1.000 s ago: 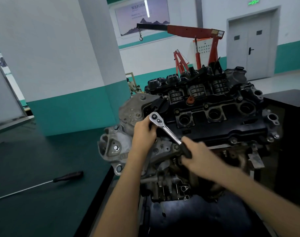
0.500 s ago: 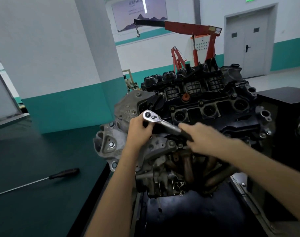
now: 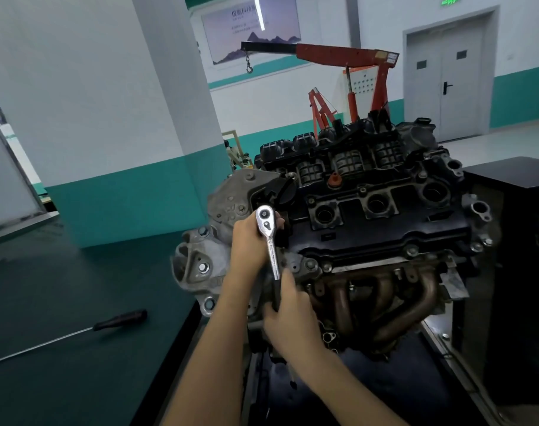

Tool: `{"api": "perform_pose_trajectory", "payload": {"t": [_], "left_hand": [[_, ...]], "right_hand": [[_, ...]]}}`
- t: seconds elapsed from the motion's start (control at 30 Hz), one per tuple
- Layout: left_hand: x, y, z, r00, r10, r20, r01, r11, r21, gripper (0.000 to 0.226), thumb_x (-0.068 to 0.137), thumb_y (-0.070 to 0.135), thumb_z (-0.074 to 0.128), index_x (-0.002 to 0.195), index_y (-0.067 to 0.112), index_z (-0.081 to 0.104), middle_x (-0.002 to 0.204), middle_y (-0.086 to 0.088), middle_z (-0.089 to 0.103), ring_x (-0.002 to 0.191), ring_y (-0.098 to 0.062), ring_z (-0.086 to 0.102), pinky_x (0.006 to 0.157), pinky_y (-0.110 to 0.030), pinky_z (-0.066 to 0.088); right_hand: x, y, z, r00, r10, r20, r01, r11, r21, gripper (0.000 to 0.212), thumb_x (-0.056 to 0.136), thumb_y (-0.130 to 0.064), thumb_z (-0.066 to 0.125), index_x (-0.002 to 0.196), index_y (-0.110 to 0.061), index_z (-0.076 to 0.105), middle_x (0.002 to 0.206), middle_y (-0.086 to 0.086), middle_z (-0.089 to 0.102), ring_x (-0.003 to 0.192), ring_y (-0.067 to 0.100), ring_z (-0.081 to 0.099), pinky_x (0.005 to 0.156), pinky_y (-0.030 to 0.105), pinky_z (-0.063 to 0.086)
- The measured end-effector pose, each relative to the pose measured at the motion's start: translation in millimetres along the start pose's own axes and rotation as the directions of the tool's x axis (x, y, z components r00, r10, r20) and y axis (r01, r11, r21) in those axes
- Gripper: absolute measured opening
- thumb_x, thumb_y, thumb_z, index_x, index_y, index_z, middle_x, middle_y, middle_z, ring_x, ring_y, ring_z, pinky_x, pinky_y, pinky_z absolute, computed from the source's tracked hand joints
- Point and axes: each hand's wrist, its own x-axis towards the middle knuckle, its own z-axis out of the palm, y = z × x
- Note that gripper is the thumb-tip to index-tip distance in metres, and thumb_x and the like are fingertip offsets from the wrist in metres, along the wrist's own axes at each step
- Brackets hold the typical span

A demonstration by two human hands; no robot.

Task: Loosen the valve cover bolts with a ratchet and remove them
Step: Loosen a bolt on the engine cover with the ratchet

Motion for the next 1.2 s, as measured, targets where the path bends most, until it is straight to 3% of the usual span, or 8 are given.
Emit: {"api": "perform_pose_trajectory", "payload": {"t": [0.17,0.3,0.4,0.57,0.77,0.93,1.1,1.2], "left_hand": [[0,-3,-2,0.998,0.048,0.051,-0.05,0.998,0.024,0.026,0.083,-0.005,0.057,0.083,0.018,0.07,0.077,-0.001,0.072,0.075,-0.019,0.066,0.072,-0.029,0.05],[1,0,-4,0.993,0.114,0.024,-0.115,0.992,0.058,0.012,0.089,0.001,0.063,0.094,0.008,0.072,0.071,-0.004,0.067,0.068,-0.016,0.057,0.061,-0.016,0.038],[0,1,-3,0.995,0.097,0.013,-0.097,0.993,0.067,0.013,0.089,0.001,0.063,0.097,0.007,0.072,0.072,-0.003,0.068,0.067,-0.015,0.057,0.061,-0.011,0.038],[1,0,1,0.999,0.038,-0.006,-0.038,0.994,0.104,0.016,0.084,-0.008,0.056,0.082,0.003,0.067,0.059,0.0,0.059,0.054,-0.022,0.053,0.055,-0.019,0.04],[1,-2,1,1.0,0.024,-0.007,-0.024,0.999,0.022,0.028,0.084,-0.001,0.064,0.073,0.026,0.065,0.073,0.004,0.07,0.073,-0.011,0.067,0.071,-0.028,0.052],[2,-5,-1,0.997,0.055,0.049,-0.058,0.997,0.056,0.021,0.083,-0.004,0.056,0.082,0.014,0.067,0.078,-0.008,0.071,0.074,-0.027,0.065,0.074,-0.039,0.051],[0,1,-6,0.987,0.124,0.105,-0.134,0.987,0.092,0.014,0.093,0.005,0.058,0.1,0.005,0.07,0.08,-0.004,0.069,0.071,-0.023,0.062,0.067,-0.02,0.044],[-2,3,-4,0.996,0.06,0.065,-0.065,0.996,0.068,0.014,0.093,0.002,0.059,0.097,0.004,0.072,0.079,-0.006,0.071,0.06,-0.015,0.056,0.063,-0.026,0.043]], "right_hand": [[27,24,-84,0.969,-0.11,0.221,0.152,0.972,-0.181,0.029,0.081,-0.013,0.057,0.106,-0.021,0.046,0.078,0.007,0.057,0.076,0.035,0.061,0.065,0.038,0.049],[74,18,-151,0.927,-0.215,0.307,0.363,0.718,-0.594,0.034,0.084,-0.019,0.059,0.117,-0.022,0.049,0.074,-0.003,0.046,0.077,0.033,0.063,0.058,0.03,0.038],[84,17,-158,0.915,-0.274,0.294,0.402,0.626,-0.668,0.035,0.087,-0.019,0.056,0.122,-0.021,0.048,0.077,0.001,0.054,0.071,0.028,0.058,0.059,0.033,0.039],[20,24,-84,0.985,-0.113,0.126,0.139,0.966,-0.217,0.025,0.083,-0.016,0.057,0.103,-0.024,0.043,0.073,0.003,0.054,0.072,0.031,0.061,0.061,0.038,0.046],[1,-4,-1,1.0,0.016,-0.01,-0.015,0.998,0.055,0.046,0.085,-0.01,0.052,0.129,-0.011,0.039,0.094,0.019,0.064,0.087,0.037,0.063,0.073,0.042,0.053],[20,17,-69,0.978,-0.085,0.193,0.106,0.989,-0.099,0.026,0.081,-0.007,0.057,0.101,-0.02,0.047,0.074,0.007,0.057,0.068,0.029,0.058,0.061,0.034,0.045],[82,19,-158,0.917,-0.205,0.342,0.38,0.704,-0.599,0.028,0.085,-0.016,0.06,0.111,-0.022,0.05,0.069,-0.005,0.045,0.065,0.025,0.056,0.059,0.03,0.038],[93,18,-166,0.895,-0.285,0.343,0.445,0.601,-0.664,0.026,0.088,-0.018,0.058,0.112,-0.022,0.049,0.066,-0.008,0.039,0.06,0.018,0.052,0.055,0.03,0.034]]}}
